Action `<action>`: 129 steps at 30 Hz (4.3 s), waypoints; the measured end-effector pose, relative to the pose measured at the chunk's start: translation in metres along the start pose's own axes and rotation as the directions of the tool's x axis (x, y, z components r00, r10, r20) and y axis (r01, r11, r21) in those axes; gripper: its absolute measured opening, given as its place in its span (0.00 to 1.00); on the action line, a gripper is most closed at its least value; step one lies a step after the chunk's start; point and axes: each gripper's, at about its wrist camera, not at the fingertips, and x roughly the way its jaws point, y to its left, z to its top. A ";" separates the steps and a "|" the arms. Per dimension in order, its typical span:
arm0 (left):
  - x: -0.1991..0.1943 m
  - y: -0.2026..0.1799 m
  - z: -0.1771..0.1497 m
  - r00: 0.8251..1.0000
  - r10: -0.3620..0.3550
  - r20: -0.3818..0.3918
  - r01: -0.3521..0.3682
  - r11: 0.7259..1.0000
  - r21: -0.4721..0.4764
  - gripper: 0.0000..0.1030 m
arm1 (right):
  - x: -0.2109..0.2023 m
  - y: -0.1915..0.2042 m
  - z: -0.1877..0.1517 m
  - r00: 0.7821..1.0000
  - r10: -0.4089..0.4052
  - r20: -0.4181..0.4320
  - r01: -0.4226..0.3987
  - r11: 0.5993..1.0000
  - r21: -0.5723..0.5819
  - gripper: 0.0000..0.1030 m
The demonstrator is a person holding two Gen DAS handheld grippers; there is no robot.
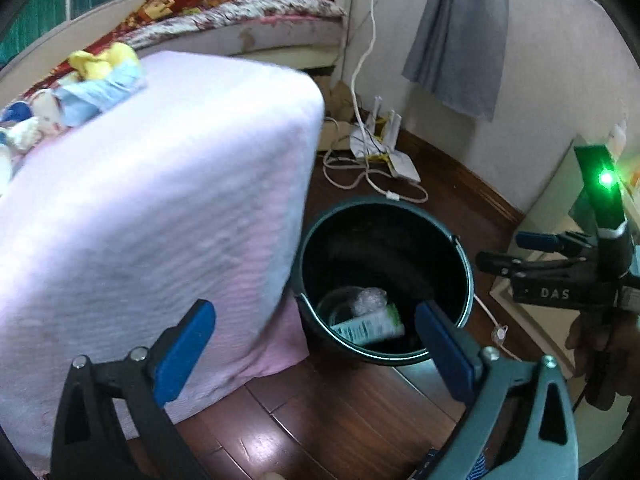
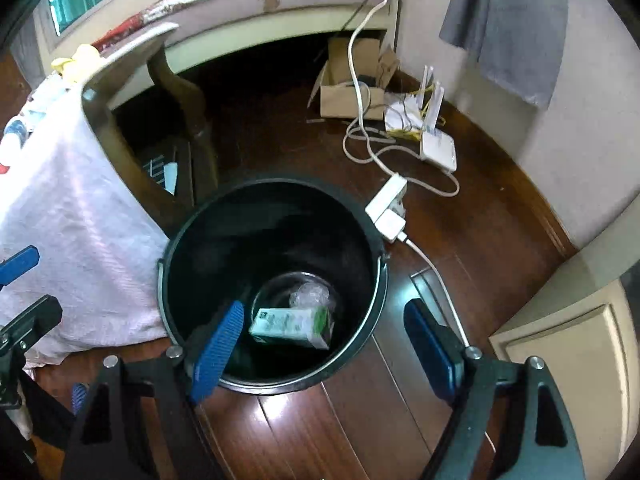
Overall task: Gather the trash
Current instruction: 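Move both tools back over the bed toward the remaining items, then grasp the blue paper cup with the left gripper while the right gripper grasps the light-blue mask, then carry the blue cup and mask to the black bin and release both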
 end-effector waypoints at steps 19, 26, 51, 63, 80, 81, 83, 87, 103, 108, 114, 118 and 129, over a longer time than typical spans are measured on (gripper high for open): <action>-0.084 0.045 0.017 0.972 0.160 0.170 -0.156 0.987 -0.035 0.99 | -0.114 0.059 0.028 0.987 -0.017 0.161 0.010 0.999 0.042 0.82; -0.105 0.075 0.013 0.955 0.213 0.208 -0.203 0.977 -0.069 0.99 | -0.132 0.102 0.042 0.960 0.098 0.263 -0.093 0.995 -0.031 0.82; -0.116 0.243 0.021 0.876 0.445 0.184 -0.359 0.858 -0.367 0.94 | -0.051 0.311 0.142 0.949 0.229 0.216 -0.150 0.933 -0.327 0.89; -0.072 0.266 0.057 0.890 0.434 0.139 -0.350 0.847 -0.400 0.94 | 0.011 0.322 0.190 0.968 0.204 0.143 -0.158 0.947 -0.280 0.69; -0.030 0.300 0.080 0.896 0.443 0.029 -0.375 0.790 -0.485 0.81 | 0.020 0.306 0.205 0.963 0.236 0.133 -0.190 0.938 -0.289 0.62; -0.032 0.300 0.076 0.903 0.429 0.031 -0.364 0.798 -0.480 0.75 | 0.020 0.306 0.205 0.963 0.236 0.132 -0.190 0.938 -0.289 0.62; -0.033 0.300 0.067 0.921 0.389 0.034 -0.330 0.821 -0.466 0.58 | 0.020 0.306 0.205 0.962 0.239 0.131 -0.194 0.938 -0.288 0.61; -0.040 0.293 0.059 0.928 0.368 0.061 -0.309 0.850 -0.427 0.57 | 0.016 0.304 0.200 0.958 0.254 0.130 -0.207 0.933 -0.295 0.52; -0.080 0.245 0.041 0.931 0.330 0.153 -0.269 0.908 -0.322 0.56 | -0.033 0.275 0.171 0.932 0.300 0.202 -0.229 0.922 -0.314 0.48; -0.086 0.218 0.042 0.940 0.292 0.179 -0.237 0.932 -0.275 0.56 | -0.053 0.251 0.159 0.931 0.286 0.225 -0.214 0.930 -0.298 0.48; -0.087 0.180 0.045 0.951 0.236 0.199 -0.194 0.958 -0.211 0.56 | -0.075 0.214 0.146 0.931 0.264 0.251 -0.194 0.943 -0.271 0.48; -0.086 0.155 0.047 0.958 0.201 0.207 -0.167 0.971 -0.169 0.56 | -0.085 0.192 0.136 0.933 0.246 0.263 -0.179 0.950 -0.256 0.48; -0.077 0.090 0.051 0.973 0.100 0.208 -0.090 0.994 -0.055 0.56 | -0.099 0.134 0.111 0.945 0.195 0.264 -0.141 0.967 -0.211 0.48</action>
